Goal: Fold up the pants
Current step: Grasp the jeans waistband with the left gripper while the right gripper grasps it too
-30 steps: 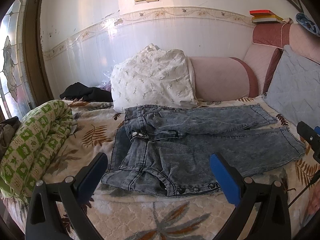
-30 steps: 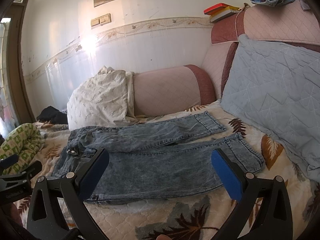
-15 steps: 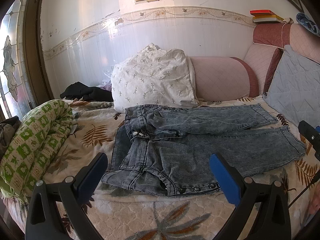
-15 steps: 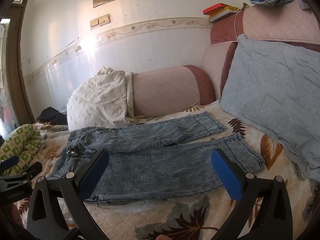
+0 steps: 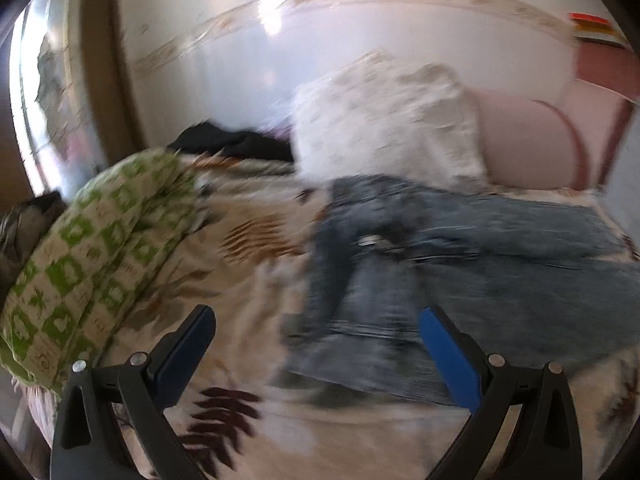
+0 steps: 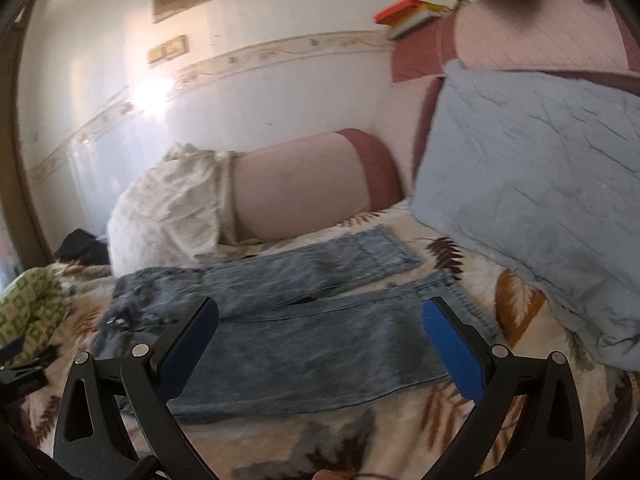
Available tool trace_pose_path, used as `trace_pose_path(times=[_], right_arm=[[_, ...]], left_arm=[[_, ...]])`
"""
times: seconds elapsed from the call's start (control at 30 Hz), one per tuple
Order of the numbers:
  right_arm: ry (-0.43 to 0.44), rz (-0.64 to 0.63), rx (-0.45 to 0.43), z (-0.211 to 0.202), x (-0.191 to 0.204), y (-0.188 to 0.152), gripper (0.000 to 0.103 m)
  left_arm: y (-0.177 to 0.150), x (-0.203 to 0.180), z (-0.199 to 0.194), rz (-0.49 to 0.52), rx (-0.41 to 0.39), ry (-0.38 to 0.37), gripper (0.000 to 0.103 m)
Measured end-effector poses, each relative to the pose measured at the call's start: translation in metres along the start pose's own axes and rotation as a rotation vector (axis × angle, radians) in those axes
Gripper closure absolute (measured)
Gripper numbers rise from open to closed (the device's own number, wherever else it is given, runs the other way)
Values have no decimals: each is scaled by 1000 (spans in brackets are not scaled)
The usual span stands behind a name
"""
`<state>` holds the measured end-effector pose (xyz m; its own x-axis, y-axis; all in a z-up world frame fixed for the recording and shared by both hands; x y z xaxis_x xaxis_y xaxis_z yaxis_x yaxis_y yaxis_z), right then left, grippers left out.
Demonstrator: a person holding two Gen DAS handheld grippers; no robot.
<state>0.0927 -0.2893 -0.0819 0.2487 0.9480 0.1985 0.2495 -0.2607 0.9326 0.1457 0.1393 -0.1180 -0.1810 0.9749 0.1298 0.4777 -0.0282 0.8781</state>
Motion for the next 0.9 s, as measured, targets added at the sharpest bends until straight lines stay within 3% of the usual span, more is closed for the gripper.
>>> trace_pose_path(times=[0.07, 0.2, 0.4, 0.53, 0.7, 0.9], right_arm=[[-13, -17, 33, 14, -12, -1, 0], [1, -61, 118, 50, -32, -8, 0], [74, -21, 287, 129, -53, -17, 1], [77, 3, 339, 179, -58, -8, 1], [70, -15, 387, 238, -58, 6, 2], [55, 0, 421, 286, -63, 17, 2]], left_arm=[[-6, 17, 20, -13, 26, 42, 0], [-5, 30, 53, -4, 70, 57, 0], [35, 24, 116, 40, 138, 8, 0], [67, 14, 165, 69, 171, 0, 0], [86, -2, 226, 23, 239, -16, 0], [102, -23, 269, -21, 270, -55, 0]])
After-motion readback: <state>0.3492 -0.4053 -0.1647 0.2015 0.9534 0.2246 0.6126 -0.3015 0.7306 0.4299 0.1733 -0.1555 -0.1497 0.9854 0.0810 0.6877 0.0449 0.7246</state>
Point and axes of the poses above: each gripper's, at about its wrist camera, not at the fingertips, and z roughly the way its jaws point, x to its left, y to its top, the point moved 8 cm from there along z, roughly the way its jaws point, and after that the axes turned 9 degrees about -x, right-handed, at the moved point
